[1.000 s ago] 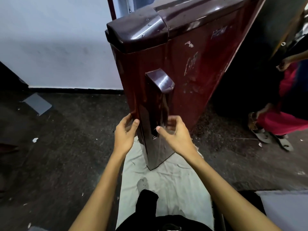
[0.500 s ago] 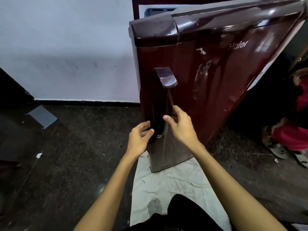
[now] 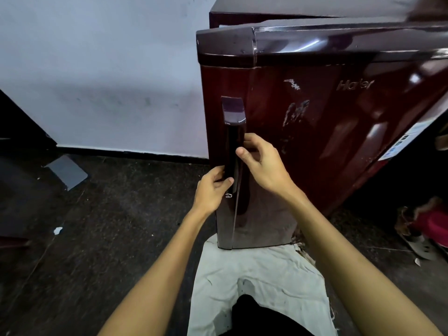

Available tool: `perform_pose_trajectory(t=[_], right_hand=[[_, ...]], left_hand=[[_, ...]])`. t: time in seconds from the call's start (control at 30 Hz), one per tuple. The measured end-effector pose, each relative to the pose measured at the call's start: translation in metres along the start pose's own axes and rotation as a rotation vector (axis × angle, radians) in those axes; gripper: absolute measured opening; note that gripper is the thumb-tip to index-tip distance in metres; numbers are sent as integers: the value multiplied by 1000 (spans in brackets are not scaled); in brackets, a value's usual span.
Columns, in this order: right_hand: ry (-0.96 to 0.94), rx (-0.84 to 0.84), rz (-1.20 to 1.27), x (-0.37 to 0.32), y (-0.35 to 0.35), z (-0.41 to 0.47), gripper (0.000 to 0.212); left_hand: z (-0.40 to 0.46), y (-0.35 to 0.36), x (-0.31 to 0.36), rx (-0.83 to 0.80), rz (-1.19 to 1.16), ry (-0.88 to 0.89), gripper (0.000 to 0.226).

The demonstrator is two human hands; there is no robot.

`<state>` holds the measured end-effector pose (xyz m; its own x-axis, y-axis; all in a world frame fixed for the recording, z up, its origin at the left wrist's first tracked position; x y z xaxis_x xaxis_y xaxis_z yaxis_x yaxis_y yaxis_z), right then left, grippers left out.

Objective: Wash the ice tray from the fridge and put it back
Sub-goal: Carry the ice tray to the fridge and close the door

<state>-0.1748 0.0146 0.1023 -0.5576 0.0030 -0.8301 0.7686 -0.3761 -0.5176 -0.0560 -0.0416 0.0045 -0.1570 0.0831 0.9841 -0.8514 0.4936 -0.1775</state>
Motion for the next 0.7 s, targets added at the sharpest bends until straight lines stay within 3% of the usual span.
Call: perform_pose_trajectory(t=[0.2, 0.7], right_hand=[[-43, -18, 6, -1, -1, 38, 24], [-103, -5, 38, 13, 2, 88, 31]], left_hand=[[28, -9, -1, 91, 31, -32, 35], [75, -15, -4, 102, 55, -76, 35]])
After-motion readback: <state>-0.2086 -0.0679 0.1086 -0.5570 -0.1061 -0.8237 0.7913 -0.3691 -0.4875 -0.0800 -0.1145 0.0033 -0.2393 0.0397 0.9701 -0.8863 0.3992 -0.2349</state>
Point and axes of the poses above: each hand's wrist, its own z-axis towards the middle knuckle, its own y-axis out of the palm, x = y × z, the point moved 8 cm from there along z, towards the middle knuckle, and after that the axes turned 6 degrees about -z, right-handed, at the moved point
